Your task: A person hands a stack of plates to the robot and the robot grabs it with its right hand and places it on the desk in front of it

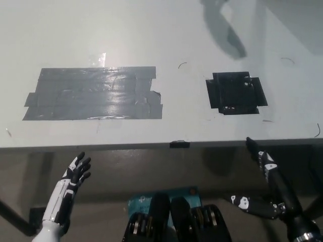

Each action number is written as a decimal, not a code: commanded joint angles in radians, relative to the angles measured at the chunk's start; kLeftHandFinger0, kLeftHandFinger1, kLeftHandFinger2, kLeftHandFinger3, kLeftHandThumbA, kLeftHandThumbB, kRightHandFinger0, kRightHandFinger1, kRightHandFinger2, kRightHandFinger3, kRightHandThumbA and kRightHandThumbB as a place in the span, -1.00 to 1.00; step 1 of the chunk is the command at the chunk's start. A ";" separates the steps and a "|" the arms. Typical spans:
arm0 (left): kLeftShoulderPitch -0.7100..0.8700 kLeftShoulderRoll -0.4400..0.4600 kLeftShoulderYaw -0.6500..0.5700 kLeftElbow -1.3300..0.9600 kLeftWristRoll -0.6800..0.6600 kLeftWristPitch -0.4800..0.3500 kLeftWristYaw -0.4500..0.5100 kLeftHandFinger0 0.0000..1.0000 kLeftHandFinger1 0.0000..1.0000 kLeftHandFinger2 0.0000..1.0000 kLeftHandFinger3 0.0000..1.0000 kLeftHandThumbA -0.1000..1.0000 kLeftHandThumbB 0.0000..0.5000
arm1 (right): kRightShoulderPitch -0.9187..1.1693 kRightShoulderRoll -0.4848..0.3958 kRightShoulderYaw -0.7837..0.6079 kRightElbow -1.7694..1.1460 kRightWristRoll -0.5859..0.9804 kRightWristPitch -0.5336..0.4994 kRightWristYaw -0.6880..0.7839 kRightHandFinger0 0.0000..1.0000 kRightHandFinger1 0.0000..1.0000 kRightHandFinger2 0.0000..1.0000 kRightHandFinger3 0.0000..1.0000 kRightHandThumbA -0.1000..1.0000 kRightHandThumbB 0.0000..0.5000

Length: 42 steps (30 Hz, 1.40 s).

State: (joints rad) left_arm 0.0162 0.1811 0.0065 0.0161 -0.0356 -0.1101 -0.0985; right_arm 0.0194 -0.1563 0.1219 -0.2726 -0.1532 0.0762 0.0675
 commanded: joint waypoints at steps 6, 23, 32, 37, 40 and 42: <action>0.022 -0.005 -0.012 -0.007 0.003 -0.046 -0.015 1.00 1.00 1.00 1.00 0.90 -0.15 | -0.171 0.038 -0.068 -0.306 -0.440 -0.095 -0.174 1.00 1.00 1.00 1.00 0.78 0.04; 0.022 -0.010 -0.009 -0.007 -0.001 -0.044 -0.012 1.00 1.00 1.00 1.00 0.88 -0.05 | -0.588 0.002 -0.086 0.030 -0.582 0.017 -0.236 1.00 1.00 1.00 1.00 0.93 0.37; 0.009 -0.004 -0.013 -0.012 0.009 -0.035 -0.014 1.00 1.00 1.00 1.00 0.93 0.00 | -0.725 -0.021 -0.062 0.249 -0.638 0.046 -0.264 1.00 1.00 1.00 1.00 1.00 0.56; 0.002 0.000 -0.011 -0.015 0.010 -0.031 -0.014 1.00 1.00 1.00 1.00 0.94 0.01 | -0.747 -0.034 -0.036 0.284 -0.626 0.057 -0.211 1.00 1.00 1.00 1.00 1.00 0.78; -0.003 -0.002 -0.009 -0.008 0.010 -0.034 -0.010 1.00 1.00 1.00 1.00 0.93 0.04 | -0.760 -0.047 -0.011 0.308 -0.619 0.051 -0.188 1.00 1.00 1.00 1.00 0.81 0.85; -0.001 -0.001 -0.009 -0.011 0.010 -0.032 -0.011 1.00 1.00 1.00 1.00 0.93 0.04 | -0.769 -0.053 0.002 0.327 -0.632 0.061 -0.187 1.00 1.00 1.00 1.00 0.80 0.88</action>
State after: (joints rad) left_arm 0.0244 0.1743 0.0008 0.0207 -0.0311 -0.1155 -0.0985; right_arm -0.6797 -0.1853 0.1035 0.0451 -0.7528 0.1191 -0.1384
